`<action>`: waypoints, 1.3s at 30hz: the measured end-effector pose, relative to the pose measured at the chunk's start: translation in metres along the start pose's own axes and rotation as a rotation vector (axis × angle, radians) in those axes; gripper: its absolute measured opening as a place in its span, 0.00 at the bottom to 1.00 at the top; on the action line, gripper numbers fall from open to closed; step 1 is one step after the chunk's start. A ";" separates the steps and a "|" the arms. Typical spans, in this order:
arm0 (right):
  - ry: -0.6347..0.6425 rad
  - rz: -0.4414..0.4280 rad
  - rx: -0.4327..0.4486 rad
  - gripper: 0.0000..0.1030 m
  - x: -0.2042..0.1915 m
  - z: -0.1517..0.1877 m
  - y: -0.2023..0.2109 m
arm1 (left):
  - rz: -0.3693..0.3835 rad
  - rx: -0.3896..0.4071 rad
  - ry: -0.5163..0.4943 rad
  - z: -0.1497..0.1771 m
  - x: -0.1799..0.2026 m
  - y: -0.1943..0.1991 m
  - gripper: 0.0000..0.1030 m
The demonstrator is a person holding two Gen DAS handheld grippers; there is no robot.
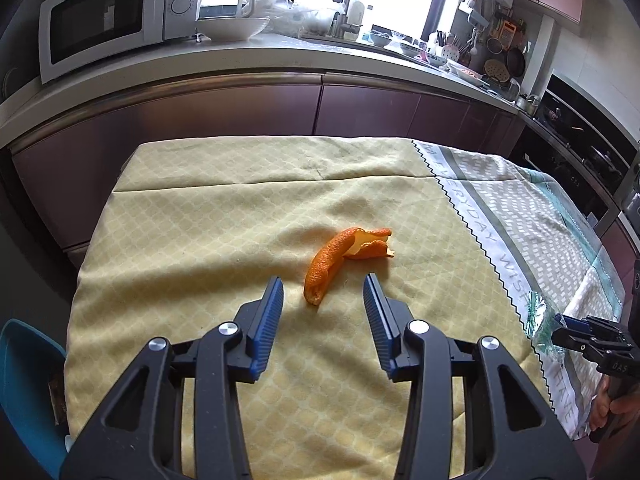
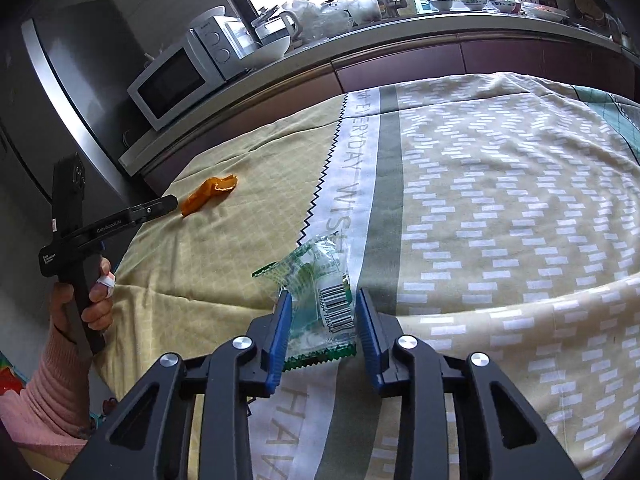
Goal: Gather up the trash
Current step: 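Close the left tool on the orange peel while the right tool grips the clear wrapper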
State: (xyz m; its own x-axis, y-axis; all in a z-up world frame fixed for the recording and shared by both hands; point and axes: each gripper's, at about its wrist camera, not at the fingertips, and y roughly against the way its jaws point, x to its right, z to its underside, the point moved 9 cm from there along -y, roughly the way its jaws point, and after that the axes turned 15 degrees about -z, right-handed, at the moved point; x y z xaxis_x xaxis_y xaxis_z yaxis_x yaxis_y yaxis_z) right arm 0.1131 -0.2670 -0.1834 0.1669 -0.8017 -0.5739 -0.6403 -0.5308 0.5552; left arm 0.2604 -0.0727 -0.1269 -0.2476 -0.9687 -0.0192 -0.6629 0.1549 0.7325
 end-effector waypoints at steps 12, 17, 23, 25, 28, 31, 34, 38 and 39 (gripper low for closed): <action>0.013 -0.062 0.033 0.28 -0.011 -0.017 -0.004 | 0.010 -0.086 0.002 -0.003 0.011 -0.032 0.35; 0.026 -0.095 0.027 0.28 -0.021 -0.021 -0.013 | 0.009 -0.096 0.008 -0.002 0.012 -0.035 0.16; 0.035 -0.129 0.019 0.28 -0.032 -0.025 -0.023 | 0.000 -0.083 0.014 0.003 0.012 -0.029 0.13; 0.038 -0.140 0.013 0.28 -0.036 -0.025 -0.026 | -0.008 -0.074 0.015 0.005 0.012 -0.025 0.13; 0.044 -0.154 0.004 0.28 -0.041 -0.026 -0.032 | -0.028 -0.053 0.009 0.011 0.012 -0.016 0.13; 0.052 -0.169 -0.001 0.28 -0.047 -0.027 -0.035 | -0.030 -0.036 0.017 0.016 0.008 -0.004 0.13; 0.065 -0.185 -0.004 0.28 -0.054 -0.029 -0.038 | -0.036 -0.018 0.033 0.021 0.001 0.011 0.13; 0.080 -0.204 -0.012 0.28 -0.064 -0.029 -0.043 | -0.054 0.011 0.059 0.029 -0.013 0.031 0.13; 0.083 -0.210 -0.014 0.28 -0.066 -0.030 -0.044 | -0.055 0.016 0.068 0.031 -0.017 0.036 0.13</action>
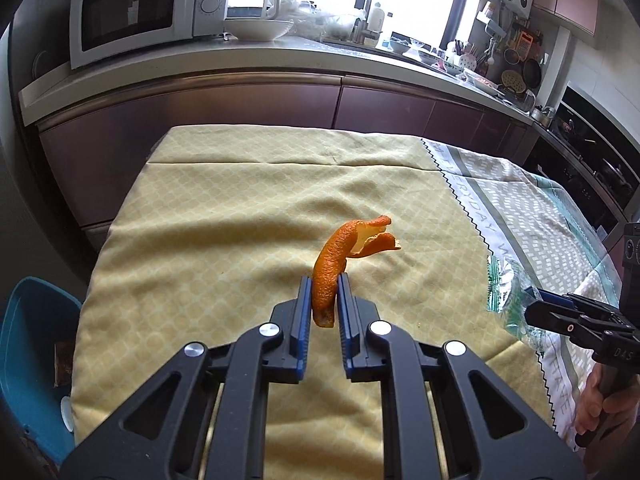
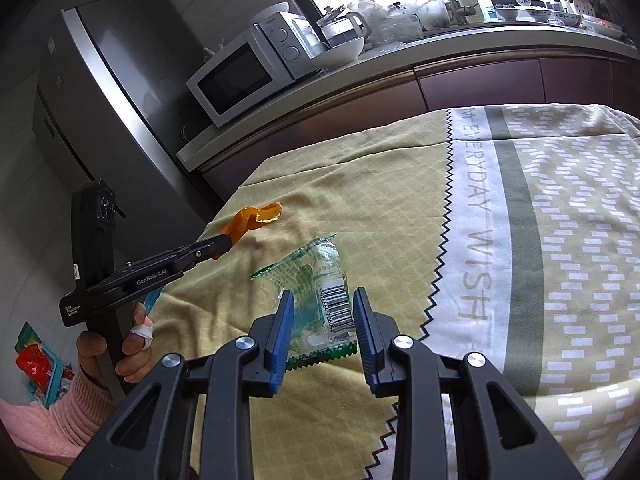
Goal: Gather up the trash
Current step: 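Close the left tool on the orange peel while the right tool grips the clear wrapper, then lift the peel and clear wrapper and carry both over the teal bin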
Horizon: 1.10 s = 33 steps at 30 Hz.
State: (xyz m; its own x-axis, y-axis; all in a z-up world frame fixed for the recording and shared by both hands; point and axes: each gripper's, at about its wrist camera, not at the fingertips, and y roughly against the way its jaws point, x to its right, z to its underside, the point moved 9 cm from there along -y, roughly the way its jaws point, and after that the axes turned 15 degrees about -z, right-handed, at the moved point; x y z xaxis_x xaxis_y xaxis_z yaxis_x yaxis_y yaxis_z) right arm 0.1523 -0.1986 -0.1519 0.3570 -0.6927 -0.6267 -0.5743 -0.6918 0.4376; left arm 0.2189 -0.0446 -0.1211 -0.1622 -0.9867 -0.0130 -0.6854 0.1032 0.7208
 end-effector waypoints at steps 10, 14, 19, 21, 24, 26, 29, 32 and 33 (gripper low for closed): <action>0.031 -0.042 -0.024 0.28 -0.023 0.001 -0.016 | -0.030 0.005 0.076 0.031 -0.035 0.035 0.13; 0.042 -0.059 -0.038 0.28 -0.033 0.003 -0.023 | -0.044 -0.001 0.092 0.044 -0.047 0.044 0.13; 0.052 -0.078 -0.055 0.28 -0.044 0.007 -0.032 | -0.058 0.007 0.128 0.052 -0.061 0.055 0.13; 0.057 -0.083 -0.062 0.28 -0.048 0.007 -0.036 | -0.072 0.019 0.137 0.055 -0.067 0.062 0.13; 0.062 -0.093 -0.071 0.28 -0.053 0.008 -0.041 | -0.079 0.032 0.149 0.056 -0.074 0.069 0.13; 0.067 -0.101 -0.077 0.28 -0.057 0.009 -0.044 | -0.092 0.040 0.151 0.057 -0.079 0.073 0.13; 0.074 -0.110 -0.085 0.28 -0.064 0.011 -0.050 | -0.095 0.046 0.162 0.058 -0.084 0.078 0.13; 0.080 -0.118 -0.092 0.28 -0.070 0.012 -0.054 | -0.104 0.057 0.166 0.058 -0.088 0.083 0.13; 0.082 -0.122 -0.094 0.28 -0.072 0.012 -0.056 | -0.105 0.059 0.169 0.058 -0.089 0.084 0.13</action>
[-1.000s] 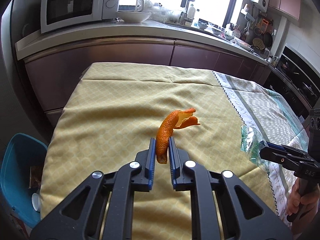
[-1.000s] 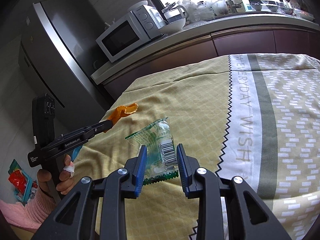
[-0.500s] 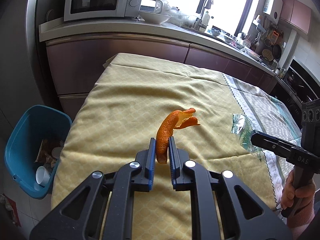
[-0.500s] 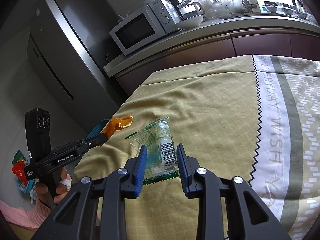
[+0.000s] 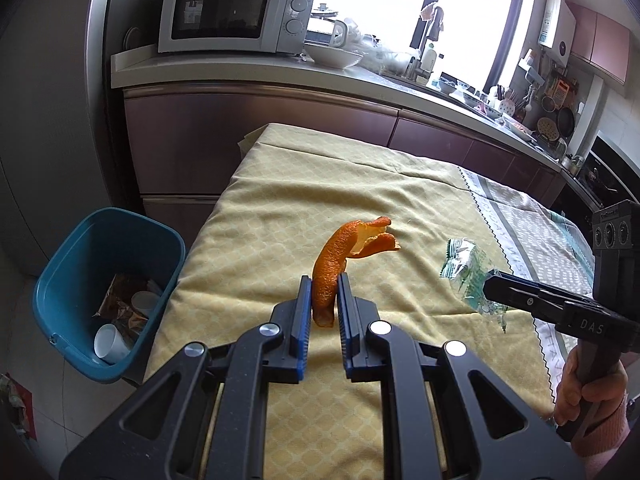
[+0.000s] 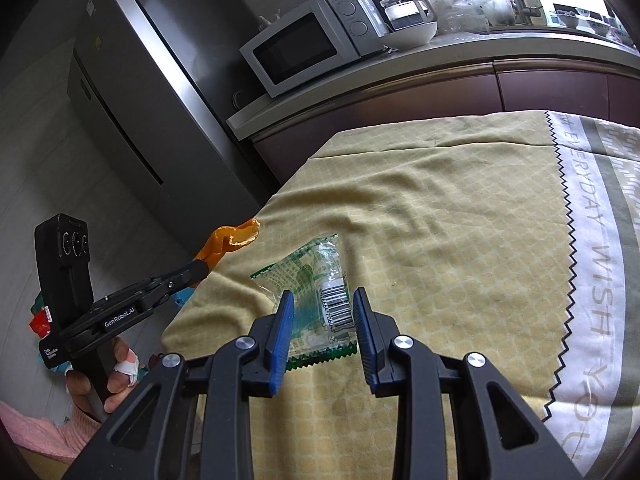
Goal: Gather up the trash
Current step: 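Lift the peel and clear wrapper and carry both over the teal bin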
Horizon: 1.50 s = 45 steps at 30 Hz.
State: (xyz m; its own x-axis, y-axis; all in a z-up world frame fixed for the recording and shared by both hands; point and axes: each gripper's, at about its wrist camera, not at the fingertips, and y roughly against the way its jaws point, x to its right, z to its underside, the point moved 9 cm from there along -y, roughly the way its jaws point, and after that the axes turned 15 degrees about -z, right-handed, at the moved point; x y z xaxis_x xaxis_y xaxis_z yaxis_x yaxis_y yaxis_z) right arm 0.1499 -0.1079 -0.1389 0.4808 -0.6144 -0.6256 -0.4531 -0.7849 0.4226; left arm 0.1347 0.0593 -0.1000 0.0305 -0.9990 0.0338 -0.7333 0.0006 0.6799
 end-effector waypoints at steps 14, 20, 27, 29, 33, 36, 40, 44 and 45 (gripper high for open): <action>0.008 -0.047 -0.018 0.28 -0.017 -0.004 -0.016 | -0.026 0.026 0.034 0.001 -0.020 0.015 0.13; 0.023 -0.058 -0.028 0.28 -0.025 -0.005 -0.024 | -0.038 0.029 0.052 0.002 -0.030 0.018 0.13; 0.041 -0.071 -0.044 0.28 -0.035 -0.007 -0.034 | -0.053 0.042 0.073 0.003 -0.042 0.026 0.13; 0.047 -0.075 -0.048 0.28 -0.037 -0.007 -0.037 | -0.061 0.045 0.078 0.003 -0.047 0.027 0.13; 0.059 -0.082 -0.059 0.28 -0.044 -0.008 -0.044 | -0.074 0.050 0.093 0.002 -0.058 0.029 0.13; 0.070 -0.087 -0.067 0.28 -0.048 -0.008 -0.049 | -0.081 0.053 0.100 0.002 -0.064 0.031 0.13; 0.078 -0.093 -0.078 0.28 -0.052 -0.008 -0.057 | -0.092 0.055 0.110 0.002 -0.073 0.033 0.13; 0.088 -0.101 -0.090 0.28 -0.056 -0.009 -0.064 | -0.103 0.057 0.120 0.001 -0.079 0.034 0.13; 0.091 -0.104 -0.094 0.28 -0.058 -0.009 -0.067 | -0.104 0.059 0.122 0.001 -0.081 0.034 0.13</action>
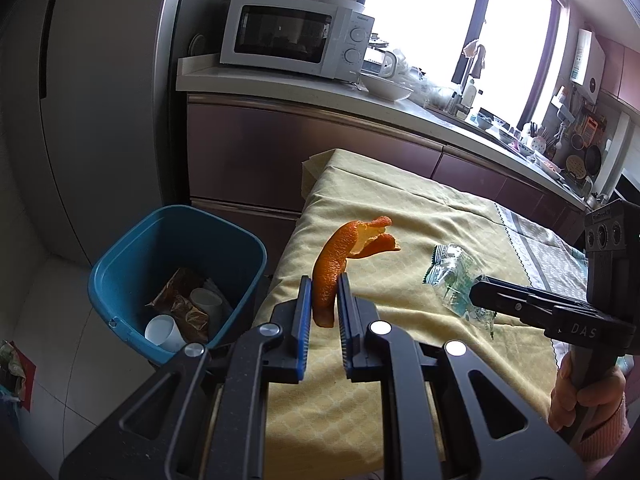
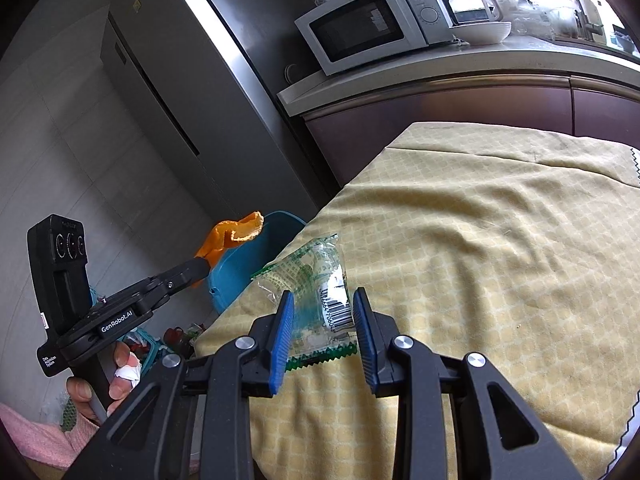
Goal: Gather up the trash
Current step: 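Lift the peel and clear wrapper and carry both over the teal bin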
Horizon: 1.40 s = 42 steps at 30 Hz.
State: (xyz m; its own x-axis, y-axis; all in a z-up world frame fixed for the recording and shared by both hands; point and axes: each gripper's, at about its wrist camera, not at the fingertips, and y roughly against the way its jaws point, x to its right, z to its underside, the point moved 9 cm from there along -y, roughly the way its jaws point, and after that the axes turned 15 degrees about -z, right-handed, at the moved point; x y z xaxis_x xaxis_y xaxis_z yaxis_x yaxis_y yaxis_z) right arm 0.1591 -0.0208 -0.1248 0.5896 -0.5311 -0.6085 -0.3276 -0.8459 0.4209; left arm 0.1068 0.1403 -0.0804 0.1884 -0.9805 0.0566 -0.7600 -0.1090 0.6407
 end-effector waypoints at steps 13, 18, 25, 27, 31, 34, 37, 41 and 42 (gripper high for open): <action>0.038 -0.032 -0.043 0.28 -0.018 -0.008 -0.027 | -0.038 0.010 0.031 -0.003 -0.023 0.000 0.13; 0.046 -0.040 -0.055 0.28 -0.022 -0.012 -0.038 | -0.049 0.013 0.038 -0.005 -0.031 -0.001 0.13; 0.060 -0.055 -0.074 0.28 -0.029 -0.019 -0.051 | -0.072 0.017 0.056 -0.007 -0.044 -0.002 0.13; 0.065 -0.059 -0.079 0.28 -0.032 -0.021 -0.055 | -0.080 0.015 0.062 -0.006 -0.049 -0.002 0.13; 0.077 -0.063 -0.092 0.28 -0.036 -0.024 -0.064 | -0.096 0.011 0.077 -0.006 -0.059 -0.004 0.13; 0.084 -0.067 -0.102 0.28 -0.039 -0.026 -0.071 | -0.106 0.010 0.086 -0.006 -0.065 -0.005 0.13; 0.090 -0.071 -0.110 0.28 -0.042 -0.027 -0.076 | -0.114 0.010 0.091 -0.007 -0.070 -0.005 0.13; 0.096 -0.080 -0.120 0.28 -0.046 -0.028 -0.080 | -0.122 0.011 0.097 -0.008 -0.073 -0.005 0.13; 0.098 -0.083 -0.123 0.28 -0.046 -0.028 -0.081 | -0.124 0.012 0.098 -0.008 -0.073 -0.005 0.13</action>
State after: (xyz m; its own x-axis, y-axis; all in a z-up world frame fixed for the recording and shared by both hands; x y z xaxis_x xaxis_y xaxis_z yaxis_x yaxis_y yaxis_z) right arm 0.1796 0.0737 -0.1119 0.6817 -0.4474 -0.5789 -0.1856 -0.8711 0.4546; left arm 0.1018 0.2138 -0.0816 0.3408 -0.9387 0.0526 -0.7343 -0.2308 0.6384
